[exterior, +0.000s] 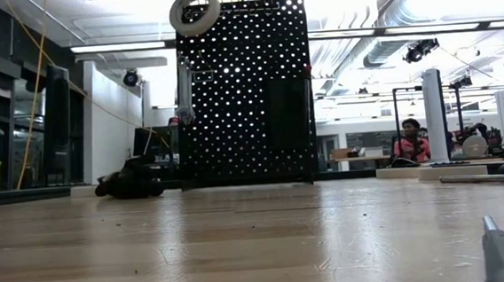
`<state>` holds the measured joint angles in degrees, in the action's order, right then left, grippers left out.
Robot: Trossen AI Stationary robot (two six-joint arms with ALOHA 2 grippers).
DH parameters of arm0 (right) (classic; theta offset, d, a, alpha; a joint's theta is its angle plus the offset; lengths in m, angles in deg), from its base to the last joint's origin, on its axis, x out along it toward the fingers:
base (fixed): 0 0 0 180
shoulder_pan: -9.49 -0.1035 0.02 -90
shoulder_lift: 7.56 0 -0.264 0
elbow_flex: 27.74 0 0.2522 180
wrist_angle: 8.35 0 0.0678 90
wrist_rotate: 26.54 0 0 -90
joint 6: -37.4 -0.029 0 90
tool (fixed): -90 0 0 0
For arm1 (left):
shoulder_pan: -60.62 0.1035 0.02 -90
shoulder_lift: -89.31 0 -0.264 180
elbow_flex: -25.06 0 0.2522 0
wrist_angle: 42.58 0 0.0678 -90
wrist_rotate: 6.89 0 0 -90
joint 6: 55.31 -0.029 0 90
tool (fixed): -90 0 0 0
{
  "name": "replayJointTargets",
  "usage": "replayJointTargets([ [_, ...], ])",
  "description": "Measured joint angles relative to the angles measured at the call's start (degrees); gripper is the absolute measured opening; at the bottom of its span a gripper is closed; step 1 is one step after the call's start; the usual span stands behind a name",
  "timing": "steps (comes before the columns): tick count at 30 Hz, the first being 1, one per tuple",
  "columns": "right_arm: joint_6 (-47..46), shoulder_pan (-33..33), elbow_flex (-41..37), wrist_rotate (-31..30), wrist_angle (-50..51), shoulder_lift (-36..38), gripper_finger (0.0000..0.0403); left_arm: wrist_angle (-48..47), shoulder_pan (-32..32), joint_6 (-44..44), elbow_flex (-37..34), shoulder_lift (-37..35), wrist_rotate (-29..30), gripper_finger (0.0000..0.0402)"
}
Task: Hang tools onto peg board
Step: Hang the white masking tape on the peg board
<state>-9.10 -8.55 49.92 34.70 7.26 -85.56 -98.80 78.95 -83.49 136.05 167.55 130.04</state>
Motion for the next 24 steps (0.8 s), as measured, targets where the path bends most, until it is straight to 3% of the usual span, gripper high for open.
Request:
replayJointTargets([
  [12,0.0,0.0,0.01,0.02,0.0,0.0,0.0245,0.33,-2.72,-4.53,0.0,-0.65,4.29,0.0],
  [18,0.0,-0.02,0.02,0.02,0.0,0.0,0.0245,0.34,-5.22,-6.1,0.0,-1.19,9.14,0.0],
  [21,0.02,0.0,0.02,0.0,0.0,-0.02,0.0245,0.24,-9.39,-3.52,0.0,-2.32,12.06,0.0],
  [24,0.28,0.0,0.01,0.01,0.0,-0.02,0.0245,-0.4,-15.46,4.35,0.01,-3.88,11.69,0.0],
])
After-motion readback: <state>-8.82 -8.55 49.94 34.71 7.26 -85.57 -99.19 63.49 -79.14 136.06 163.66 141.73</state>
